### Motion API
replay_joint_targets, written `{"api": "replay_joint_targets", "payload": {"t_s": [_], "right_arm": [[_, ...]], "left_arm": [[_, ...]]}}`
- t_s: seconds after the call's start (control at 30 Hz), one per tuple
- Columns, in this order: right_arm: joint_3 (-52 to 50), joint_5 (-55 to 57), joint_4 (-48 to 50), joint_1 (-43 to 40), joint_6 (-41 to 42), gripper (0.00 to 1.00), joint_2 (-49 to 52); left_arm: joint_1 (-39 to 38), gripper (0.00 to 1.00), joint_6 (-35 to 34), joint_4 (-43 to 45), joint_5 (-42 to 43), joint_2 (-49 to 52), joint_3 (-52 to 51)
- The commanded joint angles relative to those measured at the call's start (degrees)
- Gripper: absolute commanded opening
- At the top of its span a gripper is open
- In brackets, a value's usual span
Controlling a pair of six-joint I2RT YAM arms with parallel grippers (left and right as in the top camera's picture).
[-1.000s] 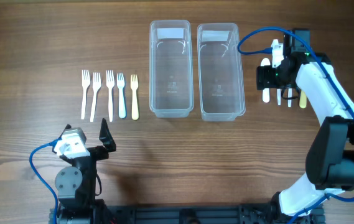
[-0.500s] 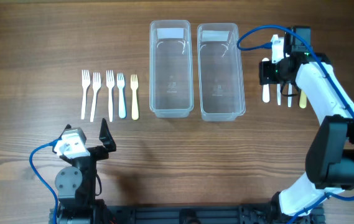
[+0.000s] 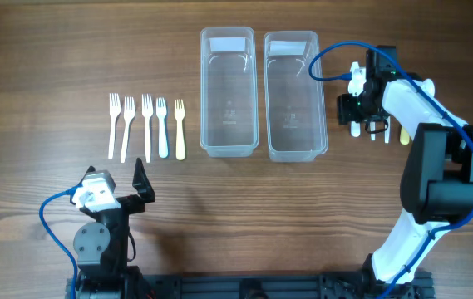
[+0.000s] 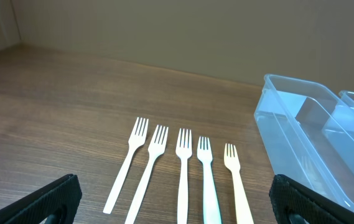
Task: Pack container
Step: 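Move the right gripper over the leftmost white spoon and grasp it, then carry the white spoon with the right gripper into the right container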
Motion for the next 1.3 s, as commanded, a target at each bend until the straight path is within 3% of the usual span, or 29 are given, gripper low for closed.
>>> {"api": "replay_joint_targets", "payload": {"t_s": [0.0,0.27,0.43,0.97,1.27], "right_arm": [[0.9,-0.8,1.0,-0.1,0.0,0.53,1.1],[0.9,0.6,1.7,-0.1,0.0,0.19,1.1],[0.9,2.3,1.7,-0.1,0.0,0.04,0.7],[13.4,2.0,-4.3,0.8,3.5,0.04,-15.8],[14.1,1.0,-10.4,8.5,8.0,0.04,-23.3]], "left_arm": [[0.4,1.00,1.5,0.2,0.1,-0.4,-0.4],[0.4,1.00,1.5,0.2,0.1,-0.4,-0.4],[0.4,1.00,1.5,0.2,0.1,-0.4,-0.4],[0.4,1.00,1.5,0.2,0.1,-0.4,-0.4],[0.4,1.00,1.5,0.2,0.1,-0.4,-0.4]]}}
